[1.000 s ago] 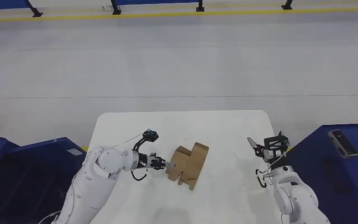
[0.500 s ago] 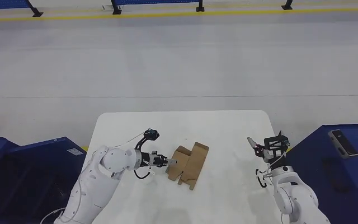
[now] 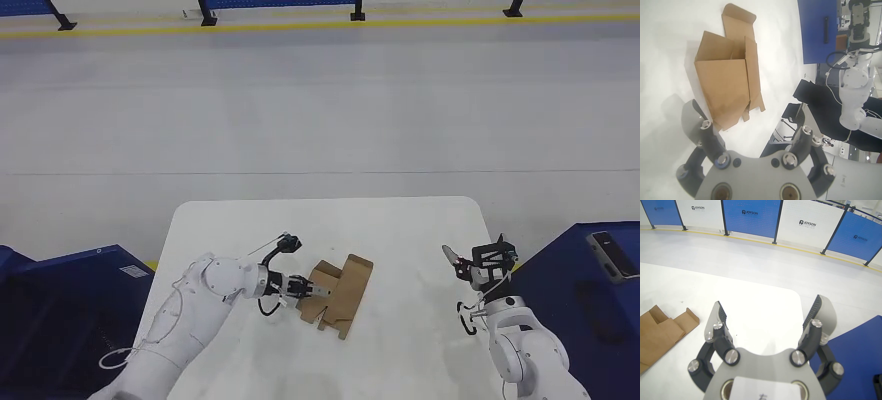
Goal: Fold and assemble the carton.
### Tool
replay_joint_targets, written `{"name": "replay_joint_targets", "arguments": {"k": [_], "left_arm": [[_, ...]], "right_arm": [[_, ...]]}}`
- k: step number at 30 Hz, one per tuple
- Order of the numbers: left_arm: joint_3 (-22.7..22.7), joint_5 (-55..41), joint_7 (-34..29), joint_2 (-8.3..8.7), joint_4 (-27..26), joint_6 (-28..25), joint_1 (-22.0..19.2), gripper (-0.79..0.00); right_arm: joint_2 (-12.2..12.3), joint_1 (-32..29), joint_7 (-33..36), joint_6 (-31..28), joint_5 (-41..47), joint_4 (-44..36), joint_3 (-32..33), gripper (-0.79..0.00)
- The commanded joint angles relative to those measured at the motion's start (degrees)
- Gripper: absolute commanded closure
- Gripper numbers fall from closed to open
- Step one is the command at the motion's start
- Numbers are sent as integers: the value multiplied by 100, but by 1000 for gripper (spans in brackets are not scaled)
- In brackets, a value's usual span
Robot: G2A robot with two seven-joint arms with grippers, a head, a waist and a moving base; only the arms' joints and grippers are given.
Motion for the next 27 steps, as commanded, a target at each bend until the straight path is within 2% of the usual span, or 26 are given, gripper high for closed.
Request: {"name": "replay_joint_targets", "arguments": {"k": [1,4,6,8,9,10,12,16,21,23,25,27], "left_arm": [[135,-13,35,-58,251,-94,-92,-748],[270,-110,83,-138,560,-209,-216,-742],[344,-203,76,-189,740,-275,-286,-711],[395,-261,124,-233,939,-327,-367,-557],[421,-298,133,-255,1030,-363,-402,-542],[442,-348,139,-277,1120,-397,-432,-554],[465,-422,164,-312,1296,-459,-504,-634],[441,-600,108,-335,1561,-693,-602,-745],[495,-689,1,-380,1780,-788,-666,-745],[549,-721,3,-421,1834,-822,-684,-717],[606,-783,-31,-468,1897,-866,-702,-656],[659,-843,-28,-519,1985,-893,-728,-483]], "right_arm": [[0,0,0,0,0,0,0,-785],[0,0,0,0,0,0,0,-785],[0,0,0,0,0,0,0,-785],[0,0,0,0,0,0,0,-785],[0,0,0,0,0,0,0,-785],[0,0,0,0,0,0,0,-785],[0,0,0,0,0,0,0,-785],[0,0,0,0,0,0,0,-785],[0,0,0,0,0,0,0,-785],[0,0,0,0,0,0,0,-785],[0,0,0,0,0,0,0,-785],[0,0,0,0,0,0,0,-785]]}}
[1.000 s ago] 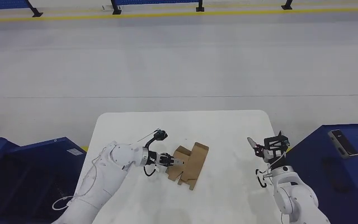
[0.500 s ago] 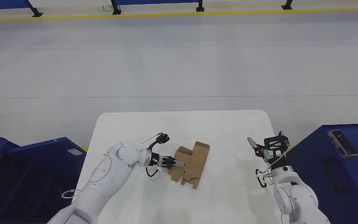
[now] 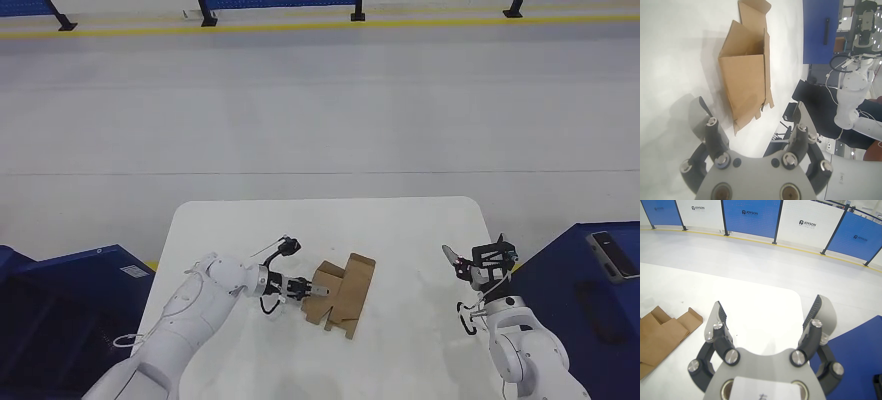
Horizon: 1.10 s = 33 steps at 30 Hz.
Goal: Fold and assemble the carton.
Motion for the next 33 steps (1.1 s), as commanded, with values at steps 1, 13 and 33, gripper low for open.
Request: {"name": "replay_joint_targets", "arguments": {"k": [1,13,33], "left_arm": [[55,-36,13,-49,99,-18,-30,-379],[214,-306,193,-313,801,-303,-246,0],[-321,-604,37,234,-986,-980,395,0]], "right_arm": [[0,0,0,0,0,0,0,-785],[-3,14,2,-112,140,-13,8,-785],[208,164,3688,-2697,4695,-252,1110,-785]]}}
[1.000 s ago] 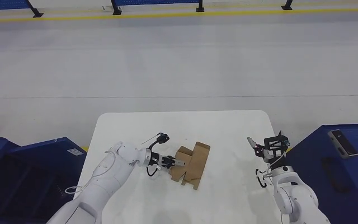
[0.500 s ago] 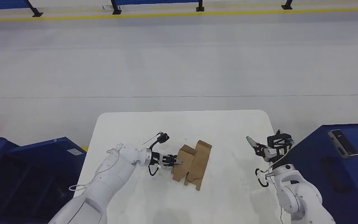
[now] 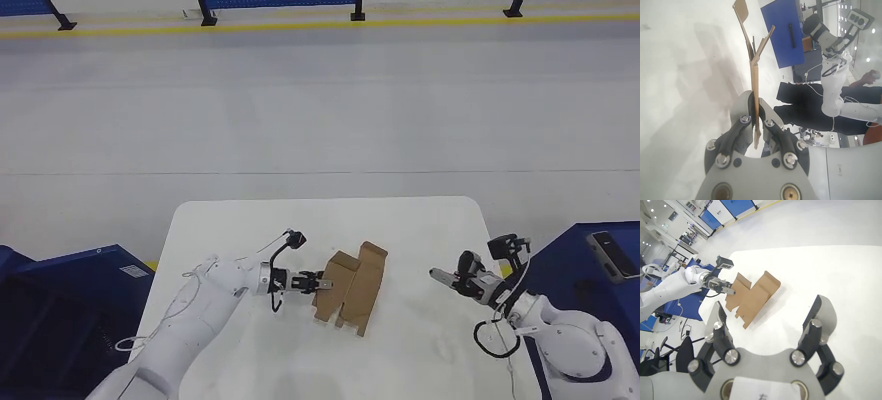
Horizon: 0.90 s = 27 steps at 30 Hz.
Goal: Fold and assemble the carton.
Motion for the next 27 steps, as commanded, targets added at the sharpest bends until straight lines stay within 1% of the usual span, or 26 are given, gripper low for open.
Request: {"name": "replay_joint_targets", "arguments": {"k": [1,5,6,7,9,12,14,16,20,22,24,26,27], "left_arm": [[-133,73,-13,130,-457,14,191,0],[-558,336,-23,414,-1476,116,676,0],[-697,422,19,486,-1772,162,833,0],[-843,486,54,557,-2079,226,1005,0],[-1161,618,126,694,-2704,363,1362,0],[-1616,663,189,865,-3542,572,1901,0],[-1841,604,220,937,-3903,696,2155,0],[-2034,471,192,1003,-4267,831,2406,0],[-2275,245,122,1088,-4675,1092,2687,0],[-2311,123,35,1112,-4754,1184,2709,0],[-2346,115,120,1124,-4758,1226,2711,0],[-2332,63,133,1132,-4757,1262,2704,0],[-2326,53,129,1137,-4753,1273,2695,0]], "right_arm": [[0,0,-203,0,-19,0,0,-785],[-2,0,-226,12,15,0,-5,-785],[-13,5,-325,19,294,-23,-32,-785],[-21,-14,-260,48,732,-2,-91,-785],[-5,37,360,275,1710,41,-170,-785],[28,242,1223,761,2739,209,-293,-785],[41,370,1556,956,3082,330,-387,-785],[42,483,1730,1030,3241,494,-586,-785],[12,582,1894,772,3240,745,-1207,-785],[1,671,2231,902,3607,825,-1484,-785],[-5,756,2466,956,3900,870,-1669,-785],[-6,810,2793,1042,4374,885,-1796,-785],[-3,841,2871,1050,4511,892,-1809,-708]]}}
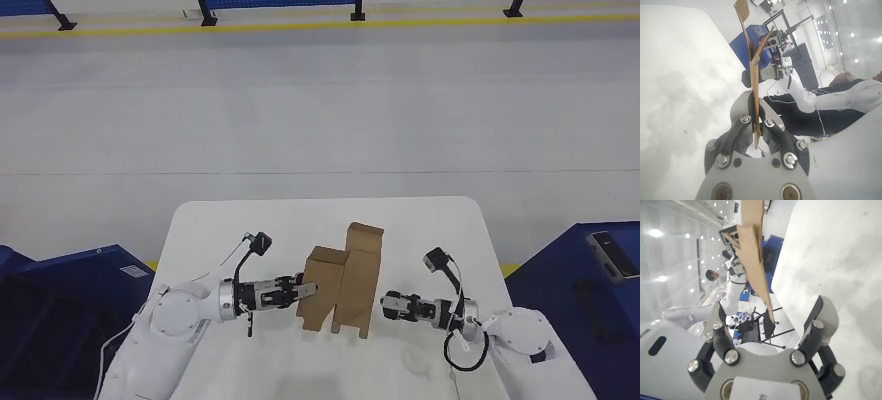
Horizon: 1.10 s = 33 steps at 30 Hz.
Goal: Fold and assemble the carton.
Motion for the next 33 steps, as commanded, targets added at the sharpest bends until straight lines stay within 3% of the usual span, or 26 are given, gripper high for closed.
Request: {"name": "replay_joint_targets", "arguments": {"k": [1,2,6,12,15,19,20,21,33], "left_arm": [[14,-22,-8,8,4,9,-12,0],[29,-40,-23,12,3,9,-12,0],[68,-98,-77,33,-39,-36,15,0],[104,-293,-164,66,-69,-79,60,0],[123,-375,-204,81,-64,-95,60,0],[168,-533,-300,97,-23,-87,35,0],[164,-567,-291,101,5,-83,29,-249],[167,-663,-276,103,37,-55,34,-785],[-639,-1249,-250,283,525,-23,199,-785]], "right_arm": [[3,30,117,29,306,23,-29,-508],[3,43,150,85,437,34,-55,-354],[3,85,-37,44,425,25,-151,-191],[-10,150,-331,-44,297,62,-399,-105],[-15,195,-392,-67,339,39,-508,0],[-5,234,-418,-123,344,23,-554,0],[-1,245,-422,-128,356,21,-550,0],[4,254,-414,-115,392,26,-545,0],[64,447,-353,167,739,138,-271,0]]}}
